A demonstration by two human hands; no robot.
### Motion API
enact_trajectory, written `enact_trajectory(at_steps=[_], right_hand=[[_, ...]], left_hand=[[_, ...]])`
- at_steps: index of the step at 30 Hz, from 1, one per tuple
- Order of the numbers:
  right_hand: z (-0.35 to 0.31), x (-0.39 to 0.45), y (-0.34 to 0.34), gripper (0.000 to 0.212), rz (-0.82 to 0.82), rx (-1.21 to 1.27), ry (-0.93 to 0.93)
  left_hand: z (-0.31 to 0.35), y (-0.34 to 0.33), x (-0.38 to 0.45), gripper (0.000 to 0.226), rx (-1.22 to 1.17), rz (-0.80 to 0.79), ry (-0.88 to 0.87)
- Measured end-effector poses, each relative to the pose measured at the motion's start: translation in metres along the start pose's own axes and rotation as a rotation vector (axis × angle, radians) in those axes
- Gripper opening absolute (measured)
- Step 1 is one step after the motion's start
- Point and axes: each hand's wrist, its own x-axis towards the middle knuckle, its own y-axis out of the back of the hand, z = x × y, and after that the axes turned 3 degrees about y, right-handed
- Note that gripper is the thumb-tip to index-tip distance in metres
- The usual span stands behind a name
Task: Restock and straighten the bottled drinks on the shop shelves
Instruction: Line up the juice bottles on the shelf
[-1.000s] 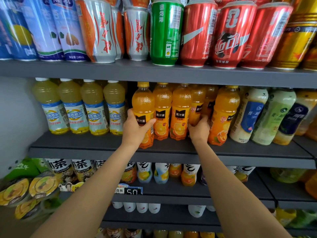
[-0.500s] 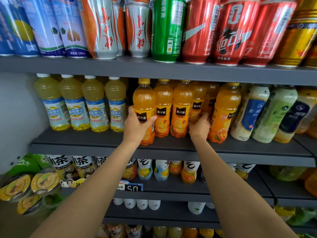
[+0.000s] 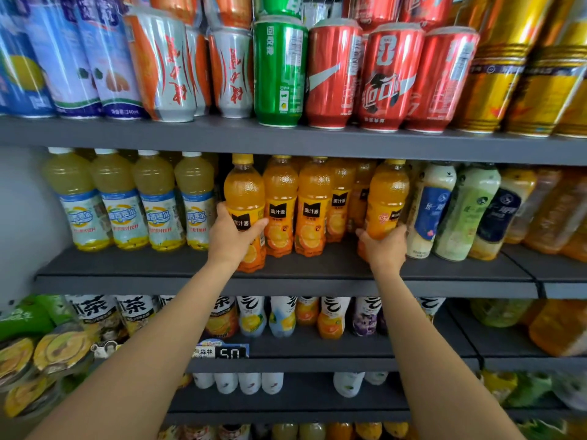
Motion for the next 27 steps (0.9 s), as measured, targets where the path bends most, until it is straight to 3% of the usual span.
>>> enact_trajectory(at_steps=[3, 9, 13, 19, 27], right_hand=[[0.004, 0.001, 0.003, 0.067, -0.146, 0.004, 0.026], [-0.005, -0.012, -0.006, 0.075, -0.433, 0.076, 0.19], [-0.009, -0.019, -0.019, 0.074, -0.377, 0.097, 0.206], [0.002, -0.016, -0.012, 0.063, -0.466, 0.193, 0.235], [-0.004, -0.017, -0.025, 0.069, -0.229, 0.052, 0.202]], left_hand=[[0.0, 0.0, -0.001, 0.067, -0.022, -0.003, 0.015], [0.003, -0.001, -0.002, 0.067, -0.017, 0.006, 0.01], [0.002, -0.002, -0.001, 0.066, -0.029, 0.008, 0.007], [0.001, -0.004, -0.001, 0.066, -0.014, 0.024, 0.001], [0.003, -0.005, -0.004, 0.064, -0.045, 0.034, -0.006]])
